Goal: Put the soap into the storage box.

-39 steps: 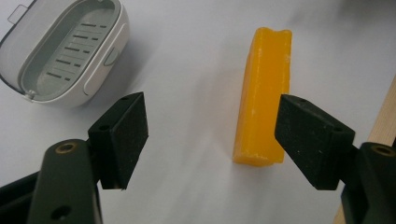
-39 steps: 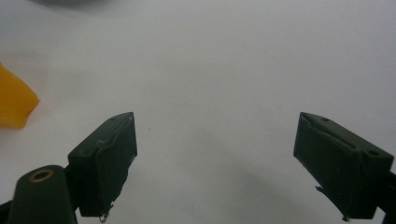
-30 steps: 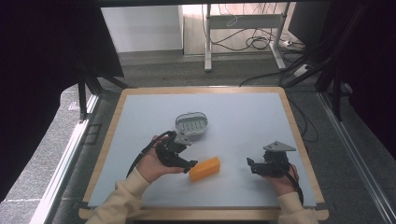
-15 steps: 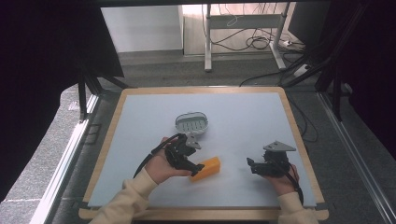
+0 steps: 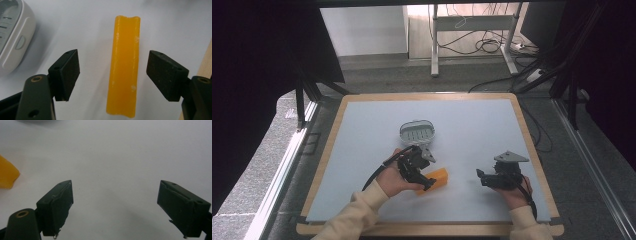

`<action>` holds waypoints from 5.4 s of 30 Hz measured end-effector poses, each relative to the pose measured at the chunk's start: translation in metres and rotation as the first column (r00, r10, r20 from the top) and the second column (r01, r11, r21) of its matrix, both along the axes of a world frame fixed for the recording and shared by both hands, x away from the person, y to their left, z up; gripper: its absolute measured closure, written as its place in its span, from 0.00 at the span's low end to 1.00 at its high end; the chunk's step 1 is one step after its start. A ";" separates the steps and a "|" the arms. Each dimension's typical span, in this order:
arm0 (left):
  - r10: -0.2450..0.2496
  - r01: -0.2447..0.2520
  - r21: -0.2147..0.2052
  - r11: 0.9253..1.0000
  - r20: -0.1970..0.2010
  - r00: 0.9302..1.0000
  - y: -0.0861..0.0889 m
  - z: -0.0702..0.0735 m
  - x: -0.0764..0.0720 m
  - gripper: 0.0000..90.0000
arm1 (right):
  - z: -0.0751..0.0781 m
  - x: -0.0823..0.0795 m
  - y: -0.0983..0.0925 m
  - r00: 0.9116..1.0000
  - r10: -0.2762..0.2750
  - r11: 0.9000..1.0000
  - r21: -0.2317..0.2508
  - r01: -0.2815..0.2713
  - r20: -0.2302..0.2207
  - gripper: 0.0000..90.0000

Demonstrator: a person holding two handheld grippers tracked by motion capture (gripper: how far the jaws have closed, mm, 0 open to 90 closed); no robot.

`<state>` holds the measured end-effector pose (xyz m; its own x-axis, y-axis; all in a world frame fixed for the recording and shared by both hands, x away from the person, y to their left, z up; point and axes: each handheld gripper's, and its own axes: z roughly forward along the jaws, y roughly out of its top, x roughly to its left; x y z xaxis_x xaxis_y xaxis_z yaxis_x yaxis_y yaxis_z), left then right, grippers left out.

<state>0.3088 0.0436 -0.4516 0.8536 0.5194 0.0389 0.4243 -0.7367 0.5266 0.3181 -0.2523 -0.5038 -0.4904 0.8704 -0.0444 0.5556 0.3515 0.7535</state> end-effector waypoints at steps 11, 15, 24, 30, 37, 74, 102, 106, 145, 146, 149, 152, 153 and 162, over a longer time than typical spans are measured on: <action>0.002 -0.002 0.025 1.000 -0.030 1.000 -0.013 -0.009 0.003 0.35 | 0.000 0.000 -0.001 1.000 -0.006 1.000 -0.002 0.006 0.001 0.15; 0.003 -0.001 0.035 0.999 -0.051 0.999 -0.016 -0.014 0.005 0.37 | 0.000 0.000 -0.001 1.000 -0.005 1.000 -0.001 0.005 -0.001 0.15; -0.002 0.009 0.072 0.997 -0.097 0.995 -0.025 -0.025 0.008 0.51 | 0.000 0.000 -0.001 1.000 -0.017 1.000 -0.004 0.017 0.000 0.15; -0.015 0.025 0.093 0.995 -0.114 0.993 -0.028 -0.029 0.009 0.57 | -0.001 0.001 -0.001 1.000 -0.017 1.000 -0.005 0.017 -0.003 0.15; -0.008 0.020 0.105 0.994 -0.113 0.994 -0.028 -0.030 0.010 0.64 | -0.001 0.001 -0.002 1.000 -0.019 1.000 -0.006 0.019 -0.003 0.15; -0.062 0.067 0.053 0.996 -0.099 0.993 -0.013 -0.009 0.014 0.69 | -0.001 0.001 -0.002 1.000 -0.023 1.000 -0.009 0.023 -0.001 0.15; -0.021 0.022 0.014 1.000 -0.060 0.998 0.010 0.020 0.032 0.69 | 0.000 0.001 -0.003 1.000 -0.025 1.000 -0.007 0.025 0.005 0.15; -0.012 0.012 0.016 1.000 -0.055 0.998 0.014 0.023 0.035 0.69 | 0.001 0.001 -0.004 1.000 -0.026 1.000 0.002 0.026 0.009 0.15; 0.055 -0.055 0.007 0.998 -0.028 0.998 0.038 0.033 0.066 0.69 | 0.001 0.001 -0.004 1.000 -0.023 1.000 0.000 0.023 0.012 0.15; 0.056 -0.056 0.005 0.998 -0.029 0.998 0.039 0.033 0.067 0.69 | 0.001 0.001 -0.004 1.000 -0.023 1.000 -0.001 0.023 0.011 0.15; 0.062 -0.062 -0.001 0.998 -0.028 0.998 0.041 0.033 0.069 0.69 | 0.001 0.001 -0.004 1.000 -0.023 1.000 -0.002 0.023 0.011 0.15; 0.063 -0.063 0.003 0.998 -0.020 0.998 0.043 0.034 0.072 0.69 | 0.001 0.001 -0.004 1.000 -0.023 1.000 0.000 0.023 0.011 0.15; 0.070 -0.070 -0.004 0.998 -0.019 0.997 0.044 0.035 0.072 0.69 | 0.001 0.001 -0.004 1.000 -0.022 1.000 0.001 0.022 0.011 0.15; 0.086 -0.086 0.005 0.996 -0.007 0.996 0.049 0.038 0.080 0.69 | 0.001 0.001 -0.004 1.000 -0.018 1.000 -0.001 0.018 0.013 0.15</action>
